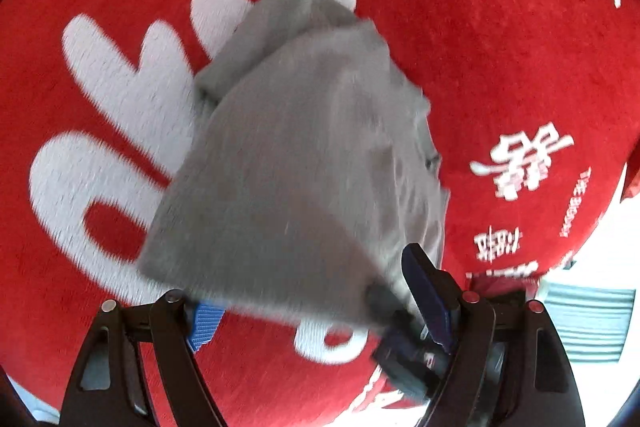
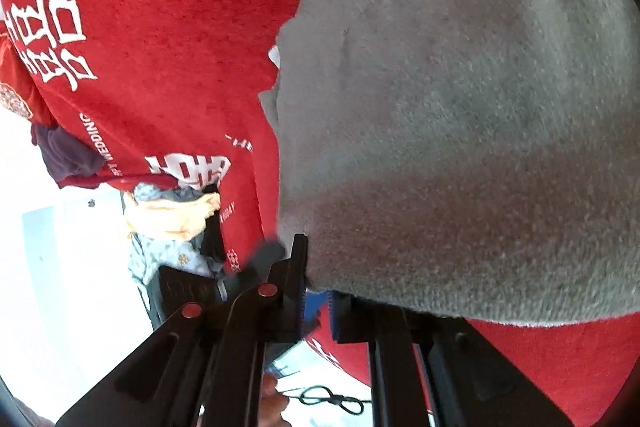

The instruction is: Fold small clothes

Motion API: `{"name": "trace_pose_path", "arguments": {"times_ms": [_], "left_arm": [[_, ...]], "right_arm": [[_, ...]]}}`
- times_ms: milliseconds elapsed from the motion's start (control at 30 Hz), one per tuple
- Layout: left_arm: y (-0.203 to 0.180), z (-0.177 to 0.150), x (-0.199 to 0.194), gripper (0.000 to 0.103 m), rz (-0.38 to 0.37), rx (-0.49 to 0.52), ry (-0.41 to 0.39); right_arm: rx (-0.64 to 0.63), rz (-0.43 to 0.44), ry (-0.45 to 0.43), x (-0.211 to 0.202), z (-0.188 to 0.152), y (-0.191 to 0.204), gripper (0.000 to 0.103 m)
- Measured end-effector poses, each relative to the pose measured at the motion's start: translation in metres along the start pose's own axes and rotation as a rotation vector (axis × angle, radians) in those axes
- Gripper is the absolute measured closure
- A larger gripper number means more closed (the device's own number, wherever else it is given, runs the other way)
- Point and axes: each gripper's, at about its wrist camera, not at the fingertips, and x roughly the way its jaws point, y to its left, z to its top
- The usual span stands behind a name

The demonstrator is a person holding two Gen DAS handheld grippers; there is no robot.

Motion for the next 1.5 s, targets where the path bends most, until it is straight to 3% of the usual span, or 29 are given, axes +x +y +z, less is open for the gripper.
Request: {"name": "trace_pose_path", "arguments": {"times_ms": [167,267,333,433,467,567,633,667,700,867,1000,1200,1500], "left_arm": [[-0.008,0.011,0.010,0.021,0.081,0.050,-0.035],[-0.013,0.014,0.015,0.038,0.138,0.088,-0.044],[-0.015,0.015,0.017,0.058,0.173,0.114,-0.047],[-0.017,0.018,0.019,0.081,0.235,0.158,-0.055],[-0.019,0.018,0.019,0.084,0.266,0.186,-0.061],[-0.027,0.013,0.019,0.087,0.335,0.289,-0.078],[-0.036,0.007,0.020,0.088,0.389,0.384,-0.093],[-0.040,0.003,0.021,0.088,0.413,0.432,-0.102],[-0.045,0.000,0.022,0.088,0.438,0.482,-0.107],[-0.052,-0.004,0.022,0.088,0.470,0.558,-0.108],[-0.053,-0.001,0.021,0.088,0.464,0.546,-0.098],[-0.052,0.000,0.020,0.088,0.456,0.522,-0.086],[-0.051,0.002,0.020,0.088,0.436,0.502,-0.078]], "right_arm": [[-0.029,-0.043,0.043,0.008,-0.009,-0.004,0.094],[-0.062,-0.079,0.081,0.012,-0.013,-0.003,0.094],[-0.086,-0.097,0.114,0.010,-0.014,-0.002,0.094],[-0.165,-0.168,0.173,0.003,-0.016,0.005,0.090],[-0.208,-0.205,0.189,-0.002,-0.016,0.009,0.090],[-0.299,-0.296,0.209,-0.018,-0.014,0.018,0.087],[-0.328,-0.342,0.194,-0.031,-0.006,0.025,0.070],[-0.335,-0.354,0.184,-0.037,-0.001,0.027,0.051],[-0.346,-0.363,0.167,-0.042,0.005,0.032,0.044],[-0.397,-0.392,0.131,-0.042,0.042,0.059,0.044],[-0.459,-0.435,0.176,-0.018,0.067,0.084,0.044],[-0.535,-0.491,0.240,0.018,0.078,0.111,0.043],[-0.536,-0.522,0.289,0.044,0.084,0.121,0.043]]}}
